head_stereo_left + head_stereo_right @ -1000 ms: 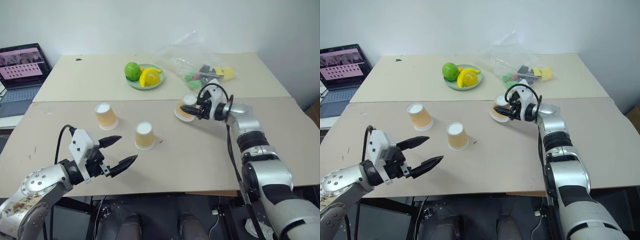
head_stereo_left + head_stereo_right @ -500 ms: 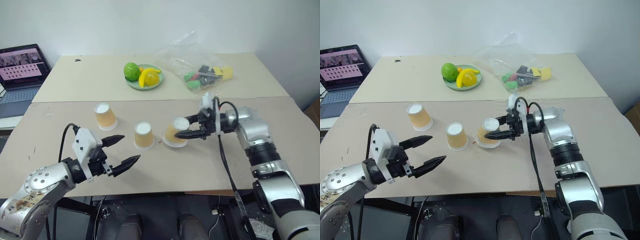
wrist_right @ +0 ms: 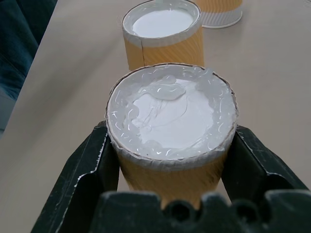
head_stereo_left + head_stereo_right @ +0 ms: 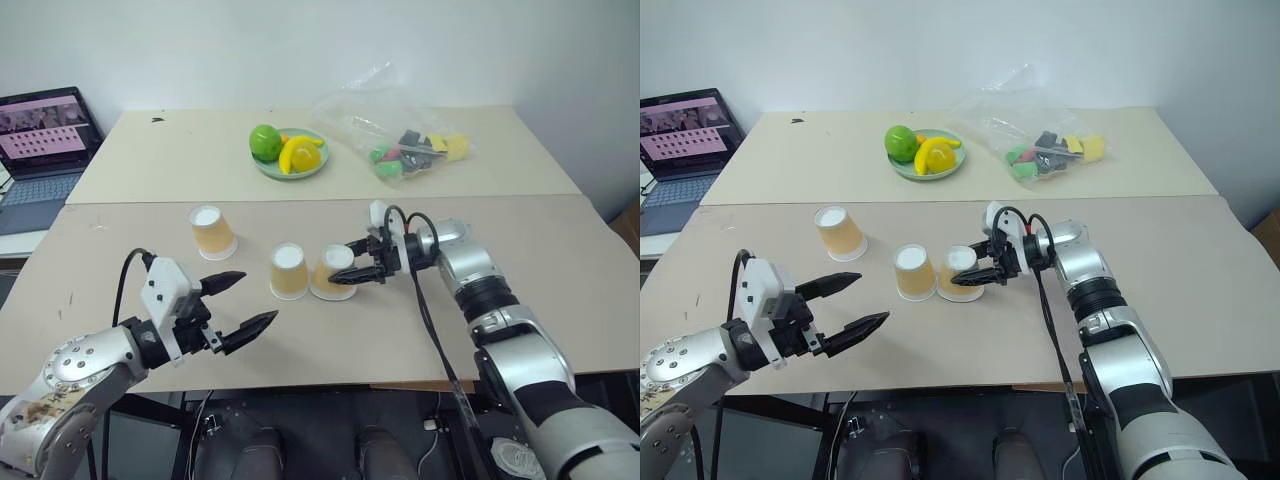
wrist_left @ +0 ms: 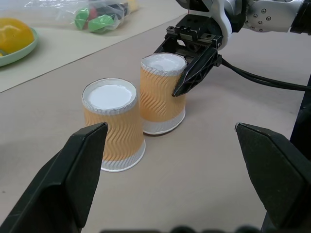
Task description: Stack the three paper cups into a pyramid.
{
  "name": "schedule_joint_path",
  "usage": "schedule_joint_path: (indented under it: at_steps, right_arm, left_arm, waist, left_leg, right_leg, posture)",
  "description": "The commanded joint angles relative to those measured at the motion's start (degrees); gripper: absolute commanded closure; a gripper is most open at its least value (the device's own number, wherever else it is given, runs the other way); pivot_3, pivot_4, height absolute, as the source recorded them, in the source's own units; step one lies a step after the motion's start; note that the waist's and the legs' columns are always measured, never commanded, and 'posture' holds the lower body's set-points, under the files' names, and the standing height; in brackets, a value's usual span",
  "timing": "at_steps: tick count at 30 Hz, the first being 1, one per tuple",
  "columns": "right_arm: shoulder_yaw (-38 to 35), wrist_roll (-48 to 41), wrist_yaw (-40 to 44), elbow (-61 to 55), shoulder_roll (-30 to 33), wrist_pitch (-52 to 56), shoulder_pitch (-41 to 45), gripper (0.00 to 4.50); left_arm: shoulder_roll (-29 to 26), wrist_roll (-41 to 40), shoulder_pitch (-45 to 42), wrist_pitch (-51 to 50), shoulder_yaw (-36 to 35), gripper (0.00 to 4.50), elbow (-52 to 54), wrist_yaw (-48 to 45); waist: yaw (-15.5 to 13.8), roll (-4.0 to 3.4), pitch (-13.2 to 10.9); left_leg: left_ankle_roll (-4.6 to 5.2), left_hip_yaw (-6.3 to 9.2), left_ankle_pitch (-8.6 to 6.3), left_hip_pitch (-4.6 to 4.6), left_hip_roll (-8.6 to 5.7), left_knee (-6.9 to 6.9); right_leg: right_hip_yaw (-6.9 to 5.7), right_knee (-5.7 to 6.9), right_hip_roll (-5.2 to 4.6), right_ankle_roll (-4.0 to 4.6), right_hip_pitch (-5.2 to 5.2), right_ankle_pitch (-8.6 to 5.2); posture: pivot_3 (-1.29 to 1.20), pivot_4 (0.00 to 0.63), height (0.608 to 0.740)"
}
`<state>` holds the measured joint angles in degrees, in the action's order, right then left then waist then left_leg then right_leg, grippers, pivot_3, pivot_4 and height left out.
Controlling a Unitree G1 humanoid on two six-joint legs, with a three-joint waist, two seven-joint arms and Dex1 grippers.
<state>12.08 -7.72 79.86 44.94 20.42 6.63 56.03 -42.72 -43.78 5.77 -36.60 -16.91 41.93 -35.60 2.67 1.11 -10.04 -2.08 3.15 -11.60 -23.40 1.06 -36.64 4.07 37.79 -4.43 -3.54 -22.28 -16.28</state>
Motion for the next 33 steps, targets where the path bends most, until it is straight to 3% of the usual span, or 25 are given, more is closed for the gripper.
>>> schedule_joint_path:
  at_steps: [1,13,18,25,33]
  right_arm:
    - [-0.7,0.6,-0.2,1.3,-0.6,-2.2,1.9,1.43]
    - [-0.9,2.3,-2.7,5.0,-4.0,-3.4,3.5,1.43]
    - [-1.3,2.9,-4.2,5.3,-4.3,-4.7,3.6,0.04]
    - [-2.3,2.3,-4.7,3.2,-4.0,-4.8,3.2,0.04]
    - [-2.2,0.1,-2.8,-9.8,-1.7,0.2,-1.3,0.04]
  left_arm:
    - [-0.5,-0.8,0.3,0.1,-1.6,0.0,2.3,0.5]
    - [-0.9,-1.2,0.4,0.2,-1.9,0.0,2.2,1.0]
    - [-0.9,-1.3,0.5,0.3,-1.9,0.0,2.2,1.0]
    - [-0.8,-1.3,0.6,0.6,-1.7,0.0,2.0,1.0]
    - [-0.5,-0.5,0.7,1.0,-1.2,0.0,1.7,0.9]
  waist:
    - [0.1,0.0,0.0]
    - [0.9,0.0,0.0]
    - [1.1,0.0,0.0]
    - [1.2,0.0,0.0]
    - [1.1,-0.01,0.0]
  left_leg:
    - [0.0,-0.01,0.0,0.01,0.0,0.0]
    - [0.0,0.0,0.0,0.09,0.02,0.0]
    - [0.0,0.01,0.0,0.09,0.01,0.0]
    - [0.0,0.01,0.0,0.05,0.01,0.01]
    - [0.0,0.02,0.0,0.03,0.01,0.01]
  right_leg:
    - [0.0,0.0,0.0,0.0,0.01,0.0]
    - [0.01,0.09,0.02,0.0,0.02,0.0]
    - [0.01,0.13,0.02,0.0,0.01,0.0]
    - [0.01,0.1,0.01,0.0,-0.01,0.0]
    - [0.0,0.09,0.01,0.0,0.0,0.0]
  posture:
    - [0.0,0.15,0.74]
    - [0.0,0.15,0.74]
    - [0.0,0.15,0.74]
    - [0.0,0.15,0.74]
    - [0.0,0.15,0.74]
